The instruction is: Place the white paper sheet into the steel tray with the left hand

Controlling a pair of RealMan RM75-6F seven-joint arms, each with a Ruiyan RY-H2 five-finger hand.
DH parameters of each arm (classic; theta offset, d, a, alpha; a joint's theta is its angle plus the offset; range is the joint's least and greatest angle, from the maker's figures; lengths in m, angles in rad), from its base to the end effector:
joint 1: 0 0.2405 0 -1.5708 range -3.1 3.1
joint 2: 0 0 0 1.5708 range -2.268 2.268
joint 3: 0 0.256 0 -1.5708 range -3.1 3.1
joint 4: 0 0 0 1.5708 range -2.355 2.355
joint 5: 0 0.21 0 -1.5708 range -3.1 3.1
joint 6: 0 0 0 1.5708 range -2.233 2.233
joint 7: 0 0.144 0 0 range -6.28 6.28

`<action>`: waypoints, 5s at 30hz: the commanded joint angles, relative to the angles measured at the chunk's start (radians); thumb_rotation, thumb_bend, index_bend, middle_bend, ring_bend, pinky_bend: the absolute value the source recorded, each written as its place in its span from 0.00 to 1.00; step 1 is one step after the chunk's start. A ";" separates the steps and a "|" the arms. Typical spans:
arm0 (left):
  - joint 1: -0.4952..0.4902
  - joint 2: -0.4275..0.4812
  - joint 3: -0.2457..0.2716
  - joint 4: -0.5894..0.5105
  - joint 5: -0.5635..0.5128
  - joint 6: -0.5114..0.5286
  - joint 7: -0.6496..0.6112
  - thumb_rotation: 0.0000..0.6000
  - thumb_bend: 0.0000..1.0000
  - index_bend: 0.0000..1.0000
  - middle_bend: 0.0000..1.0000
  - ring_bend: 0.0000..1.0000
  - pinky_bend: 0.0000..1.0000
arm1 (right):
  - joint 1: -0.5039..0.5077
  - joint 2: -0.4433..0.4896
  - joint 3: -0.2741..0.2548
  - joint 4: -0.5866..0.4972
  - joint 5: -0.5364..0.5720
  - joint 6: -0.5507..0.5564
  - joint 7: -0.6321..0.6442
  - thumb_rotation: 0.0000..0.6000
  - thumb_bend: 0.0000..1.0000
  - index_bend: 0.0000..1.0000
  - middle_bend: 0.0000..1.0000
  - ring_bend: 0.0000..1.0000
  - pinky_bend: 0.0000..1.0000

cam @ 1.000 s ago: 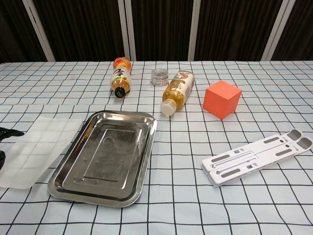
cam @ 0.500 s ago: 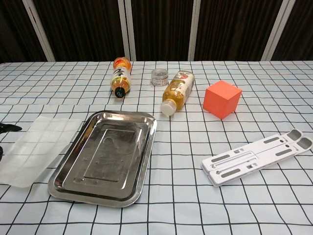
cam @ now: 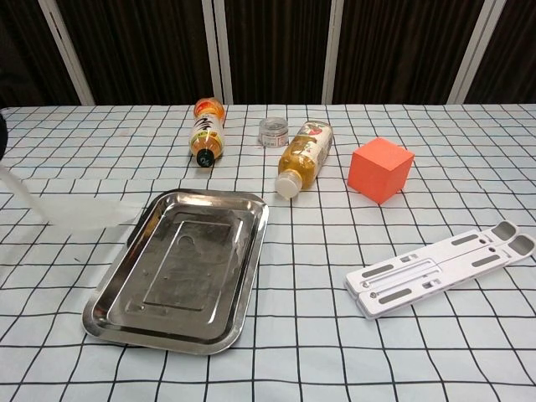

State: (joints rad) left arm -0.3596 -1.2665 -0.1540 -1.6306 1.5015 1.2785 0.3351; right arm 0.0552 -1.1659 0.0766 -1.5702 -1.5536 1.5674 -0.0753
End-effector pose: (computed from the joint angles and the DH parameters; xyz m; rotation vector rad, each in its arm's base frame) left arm -0.2261 0.2715 0.0985 -1.6662 -0.6368 -0.9371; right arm -0.3067 -0.1769 0.1596 1.3685 -0.7672 0.9249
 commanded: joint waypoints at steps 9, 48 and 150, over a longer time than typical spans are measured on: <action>-0.171 -0.013 -0.168 -0.221 -0.040 -0.001 0.151 1.00 0.53 0.58 0.02 0.00 0.00 | 0.000 0.000 0.000 0.005 -0.001 0.001 0.004 1.00 0.33 0.00 0.00 0.00 0.00; -0.135 -0.224 0.165 -0.024 0.024 -0.112 0.171 1.00 0.31 0.26 0.00 0.00 0.00 | -0.002 0.006 0.000 0.000 0.001 0.000 0.012 1.00 0.33 0.00 0.00 0.00 0.00; -0.425 -0.117 0.319 -0.229 -0.531 -0.364 0.629 1.00 0.71 0.09 0.00 0.00 0.00 | 0.001 0.010 -0.001 -0.008 0.004 -0.007 0.028 1.00 0.33 0.00 0.00 0.00 0.00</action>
State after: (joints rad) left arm -0.7829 -1.3838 0.1634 -1.8609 0.9694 0.9148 0.9638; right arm 0.0558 -1.1562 0.0754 -1.5777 -1.5503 1.5606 -0.0475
